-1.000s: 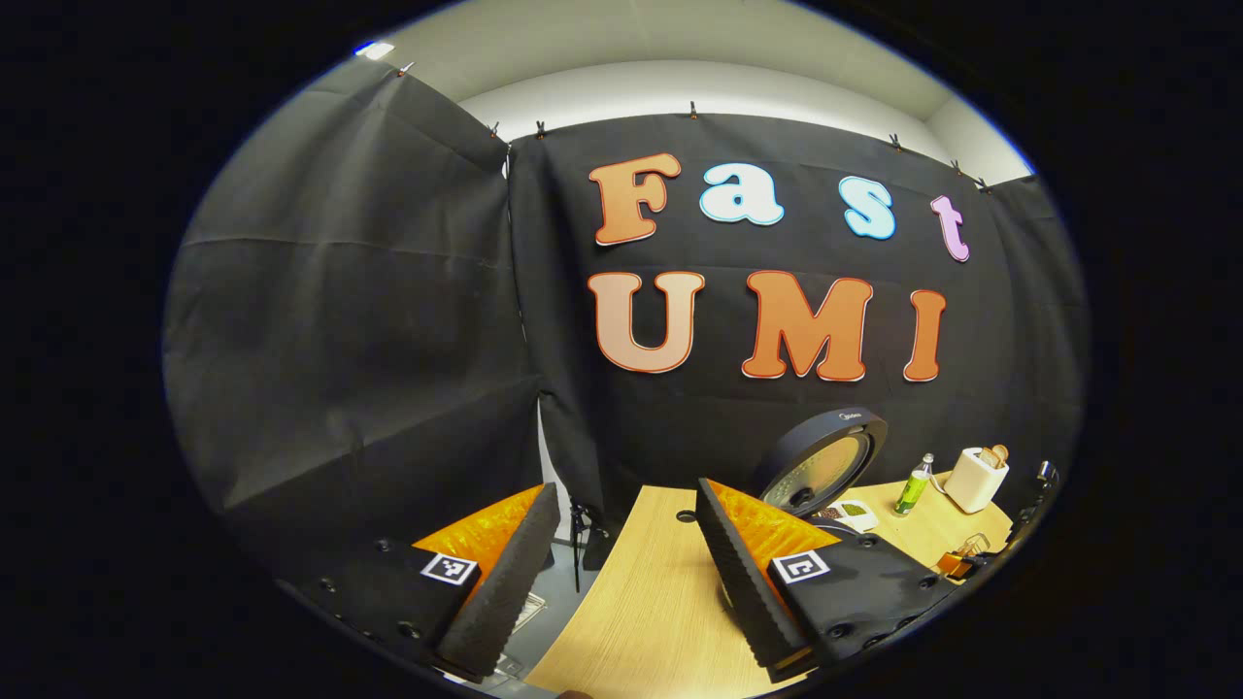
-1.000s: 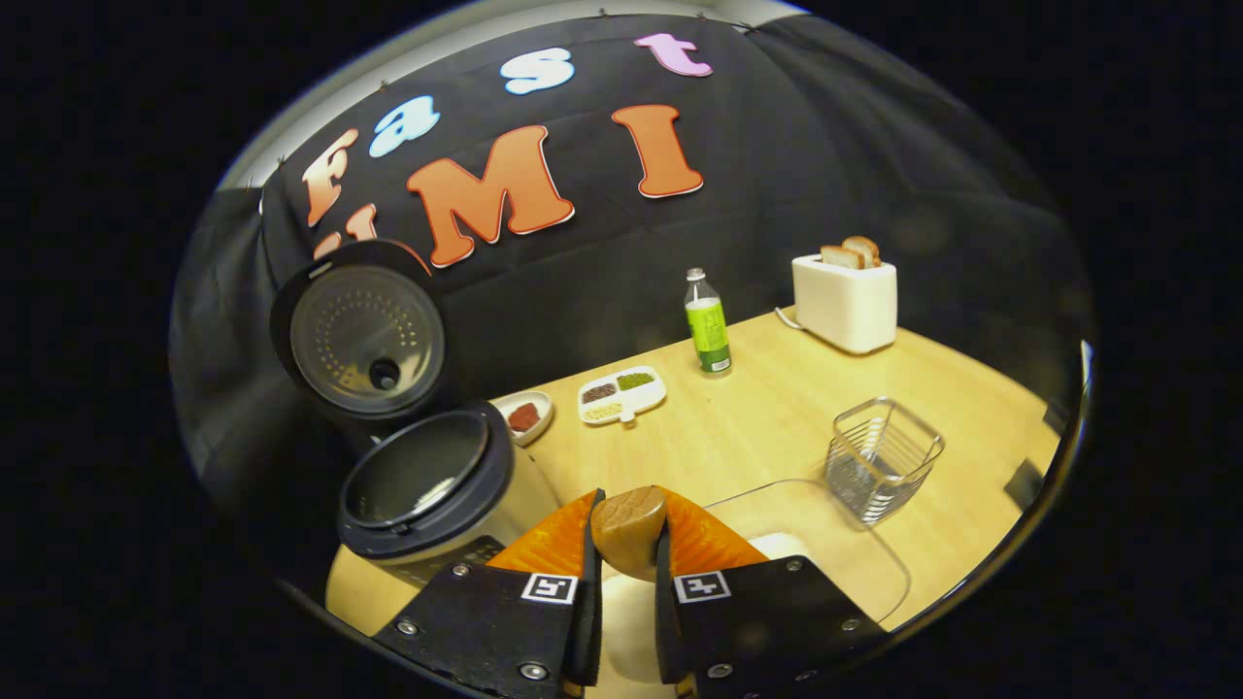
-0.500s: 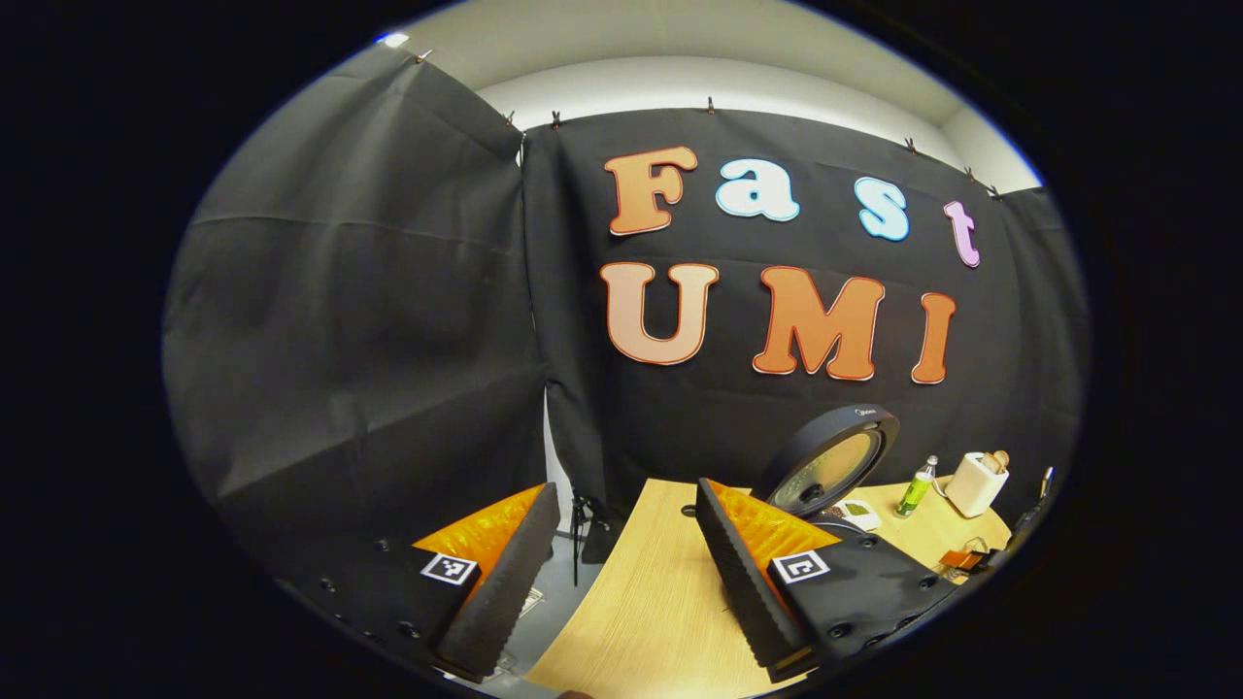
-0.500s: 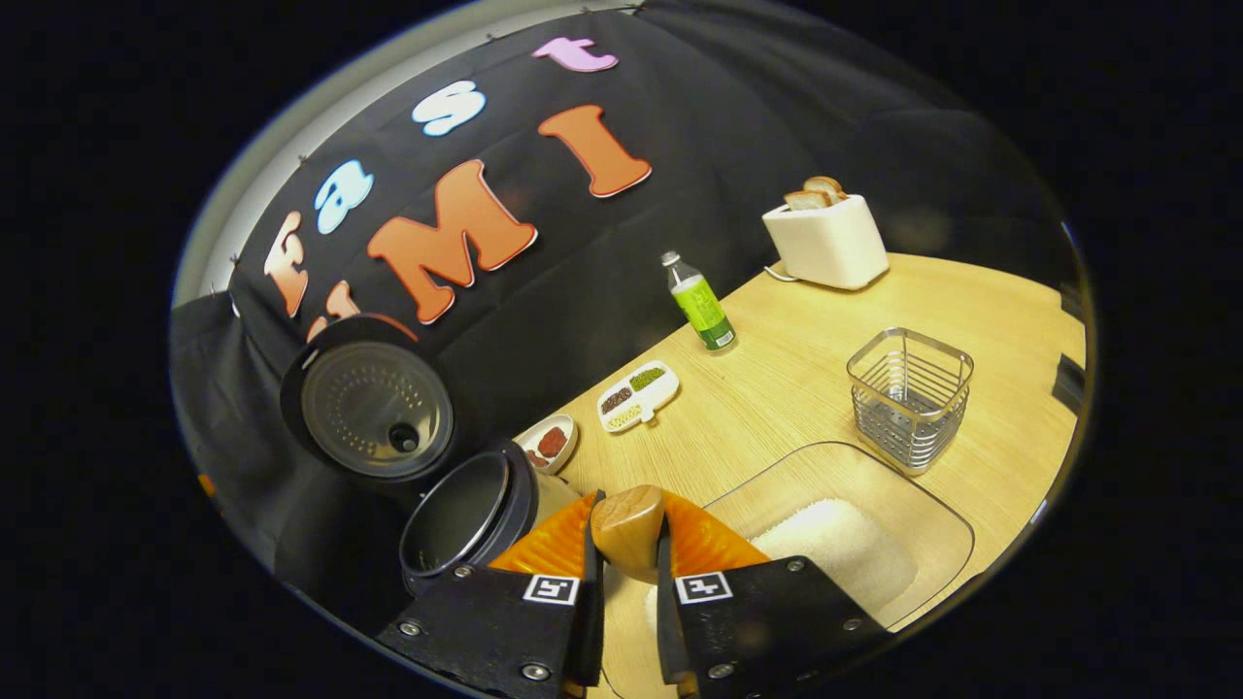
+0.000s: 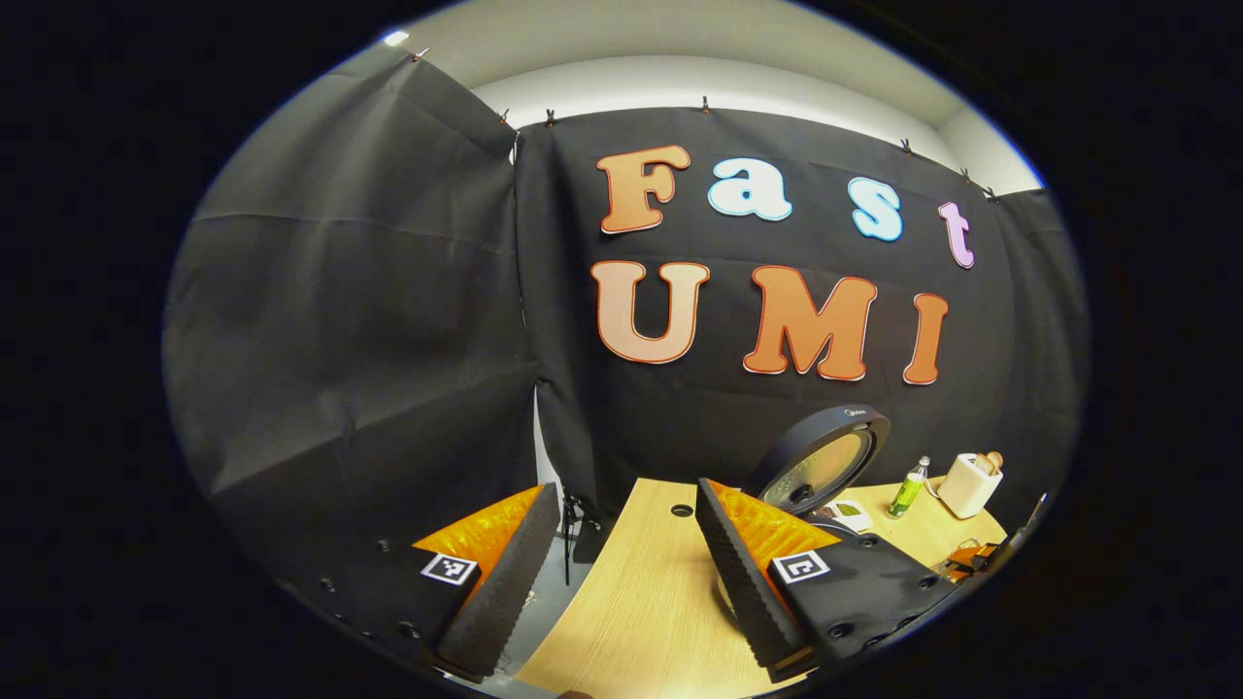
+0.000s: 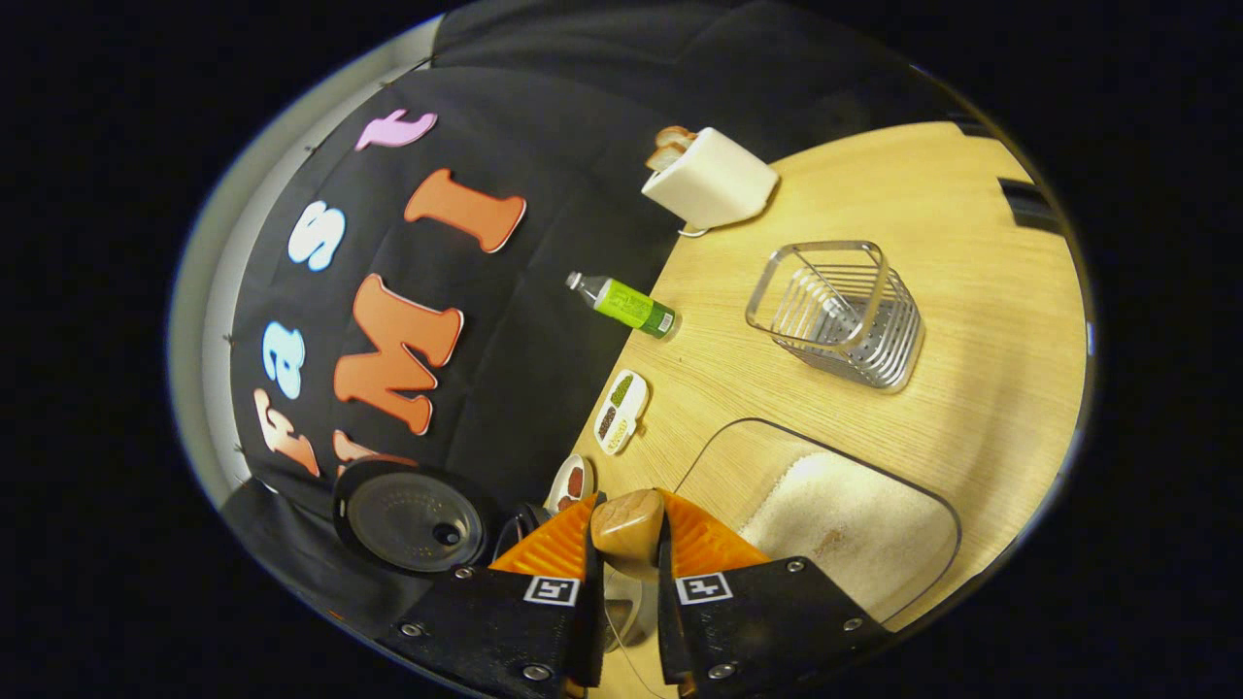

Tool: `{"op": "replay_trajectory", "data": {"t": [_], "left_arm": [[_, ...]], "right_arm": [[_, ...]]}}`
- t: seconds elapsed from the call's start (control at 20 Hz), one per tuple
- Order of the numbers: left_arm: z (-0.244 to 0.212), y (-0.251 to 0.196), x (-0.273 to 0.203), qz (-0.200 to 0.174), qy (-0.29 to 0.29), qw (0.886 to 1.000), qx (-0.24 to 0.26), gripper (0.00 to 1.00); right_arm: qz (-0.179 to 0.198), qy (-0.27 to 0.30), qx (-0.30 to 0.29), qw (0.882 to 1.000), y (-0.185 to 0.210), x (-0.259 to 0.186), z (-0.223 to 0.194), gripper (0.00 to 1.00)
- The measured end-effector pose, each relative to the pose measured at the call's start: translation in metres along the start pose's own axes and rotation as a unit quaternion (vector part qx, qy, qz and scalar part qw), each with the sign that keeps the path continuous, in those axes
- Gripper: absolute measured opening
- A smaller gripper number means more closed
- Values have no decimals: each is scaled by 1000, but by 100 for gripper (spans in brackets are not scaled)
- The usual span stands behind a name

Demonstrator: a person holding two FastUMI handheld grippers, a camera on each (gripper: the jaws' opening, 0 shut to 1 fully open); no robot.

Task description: Close the left gripper, press the button to open the rice cooker; take a wooden spoon from the chopstick holder with the right hand, scoop a spoonful of rice and pour it into the rice cooker, then put the wooden spoon back into the chopstick holder.

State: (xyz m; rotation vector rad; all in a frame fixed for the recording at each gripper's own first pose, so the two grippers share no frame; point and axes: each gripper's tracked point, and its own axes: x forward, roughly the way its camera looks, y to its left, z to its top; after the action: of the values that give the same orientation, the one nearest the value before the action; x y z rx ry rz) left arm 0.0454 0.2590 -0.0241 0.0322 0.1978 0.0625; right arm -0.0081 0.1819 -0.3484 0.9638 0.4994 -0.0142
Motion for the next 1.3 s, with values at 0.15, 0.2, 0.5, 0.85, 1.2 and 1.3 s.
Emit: {"op": "replay_trajectory", "data": {"t": [0.15,0.2,0.5,0.85,1.2,1.3], "left_arm": [[4,-4,0,-1,-4,1000,5,93],[6,-6,0,-3,-5,1000,4,93],[12,-21,-4,-16,-12,1000,4,93],[14,-29,-6,-24,-14,1000,0,93],[1,-28,-12,-21,-12,1000,-5,93],[-3,-30,-16,-26,-11,1000,-10,93]], "right_arm": [[20,-1,45,999,2,-8,6,22],[21,-3,53,998,-2,-12,9,22],[45,-21,117,992,9,-33,34,22],[64,-38,141,987,37,-53,62,22],[83,-42,139,986,83,-66,80,22],[93,-38,137,985,100,-66,84,22]]}}
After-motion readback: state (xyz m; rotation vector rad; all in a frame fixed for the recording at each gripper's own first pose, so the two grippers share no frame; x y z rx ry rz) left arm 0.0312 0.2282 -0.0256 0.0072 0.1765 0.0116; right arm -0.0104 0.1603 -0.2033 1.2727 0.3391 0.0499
